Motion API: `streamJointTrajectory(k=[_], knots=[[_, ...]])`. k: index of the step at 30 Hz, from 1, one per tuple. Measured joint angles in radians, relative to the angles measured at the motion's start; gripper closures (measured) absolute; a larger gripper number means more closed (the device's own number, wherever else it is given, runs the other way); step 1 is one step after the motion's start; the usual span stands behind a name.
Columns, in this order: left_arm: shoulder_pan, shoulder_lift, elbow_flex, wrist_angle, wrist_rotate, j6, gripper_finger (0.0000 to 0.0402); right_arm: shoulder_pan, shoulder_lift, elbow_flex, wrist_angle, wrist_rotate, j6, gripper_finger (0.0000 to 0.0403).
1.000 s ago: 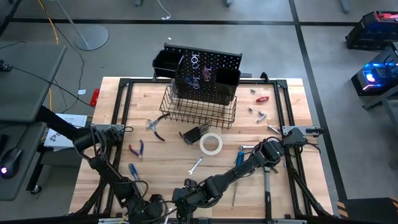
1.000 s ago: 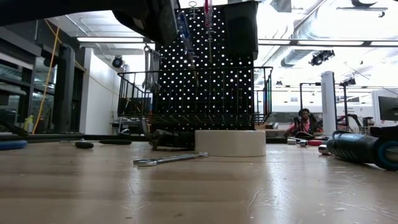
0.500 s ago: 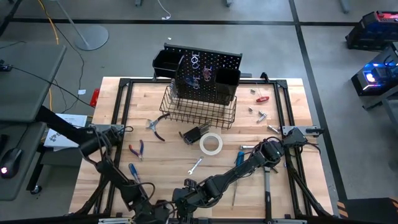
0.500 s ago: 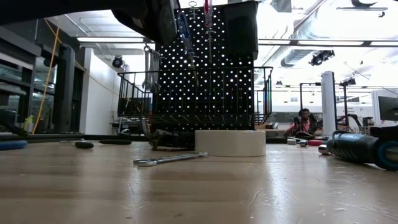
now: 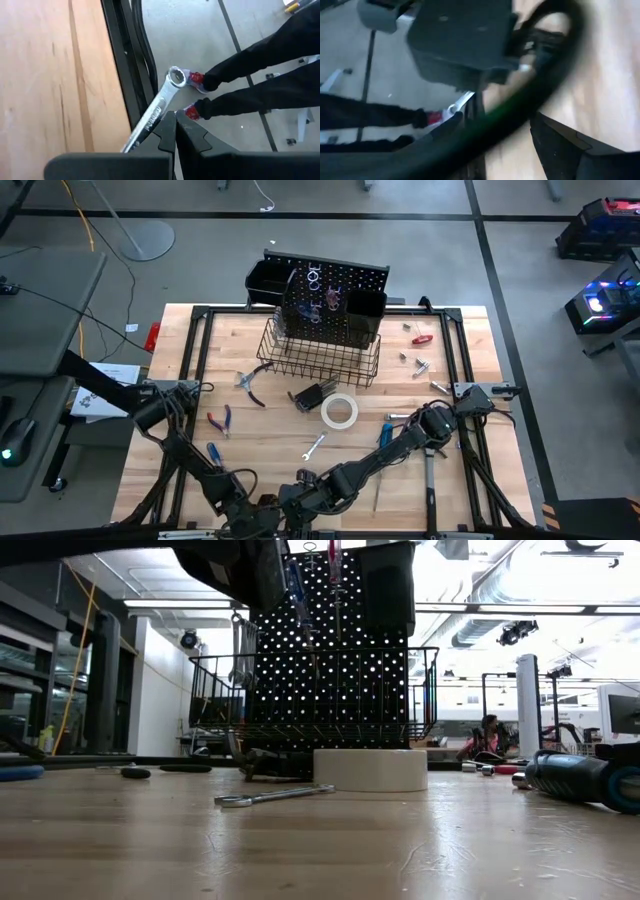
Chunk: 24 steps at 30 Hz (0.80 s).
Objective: Hang tools onto peg board
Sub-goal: Hang the wrench on the peg board
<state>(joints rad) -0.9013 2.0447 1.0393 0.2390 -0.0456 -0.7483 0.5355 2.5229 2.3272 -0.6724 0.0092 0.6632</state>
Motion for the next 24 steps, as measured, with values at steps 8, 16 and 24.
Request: streamJointTrajectory(k=[8, 16, 24], knots=[[-0.032, -0.048, -0.005, -0.060, 0.062, 0.040, 0.0401, 0.030, 0.028, 0.000, 0.162, -0.186, 0.010, 0.0187], [-0.113, -0.132, -0.014, -0.328, -0.116, -0.036, 0.0402, 0.048, 0.087, -0.001, 0.331, -0.105, 0.002, 0.0187], [-0.127, -0.149, -0.014, -0.390, -0.199, -0.017, 0.0401, 0.073, 0.091, -0.002, 0.332, 0.007, -0.035, 0.0187]])
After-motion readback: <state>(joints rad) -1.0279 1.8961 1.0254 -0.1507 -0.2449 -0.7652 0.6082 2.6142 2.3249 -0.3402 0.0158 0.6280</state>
